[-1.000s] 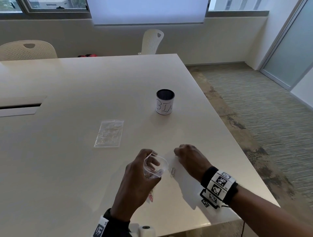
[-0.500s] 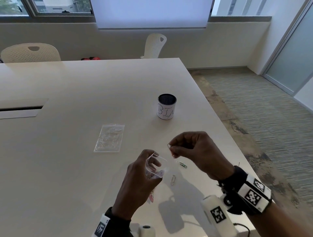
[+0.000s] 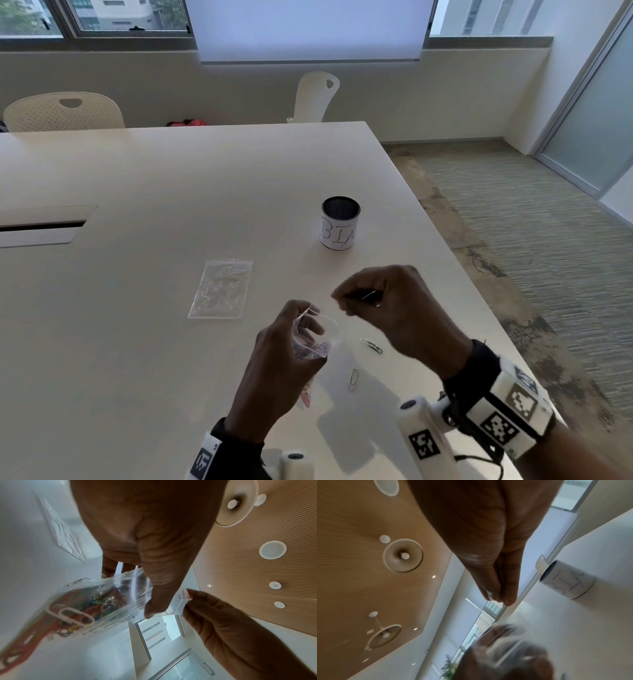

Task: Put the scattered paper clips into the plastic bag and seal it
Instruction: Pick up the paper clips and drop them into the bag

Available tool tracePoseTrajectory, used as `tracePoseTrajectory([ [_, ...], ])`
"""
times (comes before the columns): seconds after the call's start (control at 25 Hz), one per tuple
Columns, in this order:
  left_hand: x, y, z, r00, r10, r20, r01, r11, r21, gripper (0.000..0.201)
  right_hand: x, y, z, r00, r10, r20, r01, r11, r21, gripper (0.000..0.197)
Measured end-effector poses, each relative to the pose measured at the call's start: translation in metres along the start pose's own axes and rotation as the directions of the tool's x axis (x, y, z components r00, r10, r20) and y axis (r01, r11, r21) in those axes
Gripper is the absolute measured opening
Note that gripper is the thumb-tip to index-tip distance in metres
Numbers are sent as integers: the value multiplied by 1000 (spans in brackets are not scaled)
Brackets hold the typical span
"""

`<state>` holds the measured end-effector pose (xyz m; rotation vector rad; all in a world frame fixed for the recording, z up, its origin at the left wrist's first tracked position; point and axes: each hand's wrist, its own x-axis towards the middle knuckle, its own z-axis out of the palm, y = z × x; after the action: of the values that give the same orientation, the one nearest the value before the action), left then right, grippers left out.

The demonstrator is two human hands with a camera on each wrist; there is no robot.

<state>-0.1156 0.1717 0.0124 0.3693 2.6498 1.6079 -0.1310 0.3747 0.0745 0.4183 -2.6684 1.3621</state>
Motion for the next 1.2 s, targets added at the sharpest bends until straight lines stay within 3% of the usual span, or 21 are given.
tracePoseTrajectory([
  [0.08, 1, -2, 0, 1000, 2, -5, -2, 1000, -2, 42, 6, 28, -8, 996, 82, 17, -78, 979, -186, 8],
  [0.16, 2, -3, 0, 1000, 11, -3, -11, 1000, -5, 42, 3, 54, -7, 969, 203, 142, -138, 919, -369, 15],
  [0.24, 3, -4, 1, 1000, 11, 0, -11, 1000, -4, 43, -6, 75, 3, 928, 285, 240, -148, 874, -463, 23],
  [0.32, 4, -4, 2, 1000, 6, 4, -6, 1000, -5, 43, -14, 86, 15, 917, 303, 259, -133, 847, -515, 20],
  [0.44, 5, -4, 4, 1000, 1, 16, -1, 1000, -11, 43, -19, 88, 26, 932, 296, 210, -141, 828, -543, 6],
  [1.0, 9, -7, 3, 1000, -7, 13, 7, 1000, 14, 44, -15, 83, 32, 855, 454, 249, -236, 771, -592, 20],
  [1.2, 12, -8, 5, 1000, -6, 3, 6, 1000, 18, 45, -14, 75, 33, 870, 412, 270, -148, 740, -656, 14],
])
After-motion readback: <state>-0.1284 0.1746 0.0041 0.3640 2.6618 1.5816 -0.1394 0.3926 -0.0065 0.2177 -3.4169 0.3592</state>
